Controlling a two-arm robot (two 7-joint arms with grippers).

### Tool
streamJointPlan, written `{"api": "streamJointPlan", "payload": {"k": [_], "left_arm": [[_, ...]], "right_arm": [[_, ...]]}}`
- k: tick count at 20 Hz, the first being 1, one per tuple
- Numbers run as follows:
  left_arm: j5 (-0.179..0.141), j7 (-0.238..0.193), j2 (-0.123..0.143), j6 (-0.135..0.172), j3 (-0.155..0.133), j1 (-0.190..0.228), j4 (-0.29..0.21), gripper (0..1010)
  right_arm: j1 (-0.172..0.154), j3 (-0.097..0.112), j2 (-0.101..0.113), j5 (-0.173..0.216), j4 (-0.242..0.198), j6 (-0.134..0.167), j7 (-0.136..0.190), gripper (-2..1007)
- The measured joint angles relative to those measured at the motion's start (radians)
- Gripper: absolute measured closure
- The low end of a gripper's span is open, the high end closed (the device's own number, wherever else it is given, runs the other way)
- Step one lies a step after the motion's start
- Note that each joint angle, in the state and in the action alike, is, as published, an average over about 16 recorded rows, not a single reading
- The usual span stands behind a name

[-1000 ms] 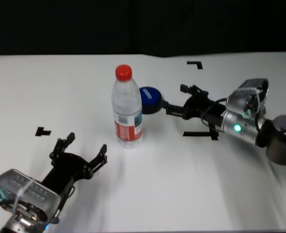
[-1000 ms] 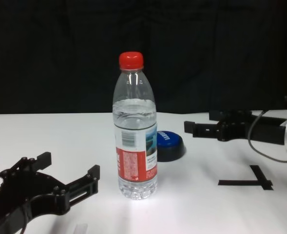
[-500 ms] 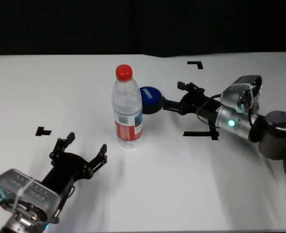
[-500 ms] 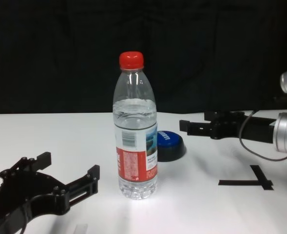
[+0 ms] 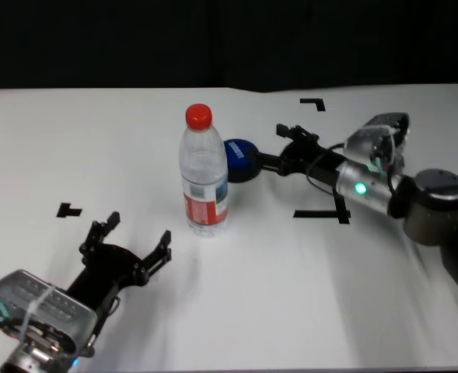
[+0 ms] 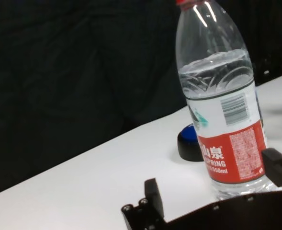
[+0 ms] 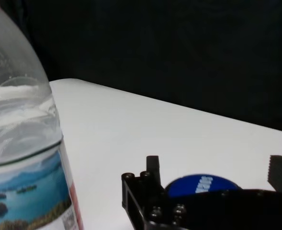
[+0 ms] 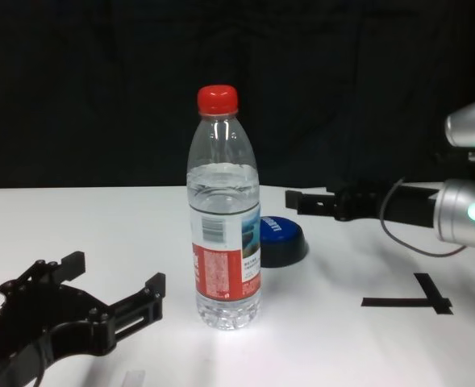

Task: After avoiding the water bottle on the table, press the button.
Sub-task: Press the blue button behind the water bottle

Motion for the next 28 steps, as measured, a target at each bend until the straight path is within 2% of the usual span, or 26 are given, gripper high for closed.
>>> {"api": "streamJointPlan", "payload": {"k": [8, 19, 23, 28], "left_arm": [[0.000, 0.000, 0.000, 0.000, 0.000, 0.000, 0.000, 7], [0.000, 0.000, 0.000, 0.000, 0.000, 0.000, 0.000, 7], [0.000, 0.000, 0.000, 0.000, 0.000, 0.000, 0.000, 7], [0.000, 0.000, 0.000, 0.000, 0.000, 0.000, 0.000, 7]], "right_arm": [[0.055, 0.003, -0.037, -0.020, 0.082, -0.024, 0.017, 3], [0.129, 0.020, -0.090, -0.049, 0.240, -0.069, 0.022, 3], [0.130, 0.033, -0.099, -0.058, 0.257, -0.073, 0.011, 2], [0.107, 0.051, -0.096, -0.065, 0.226, -0.060, -0.012, 3]]}}
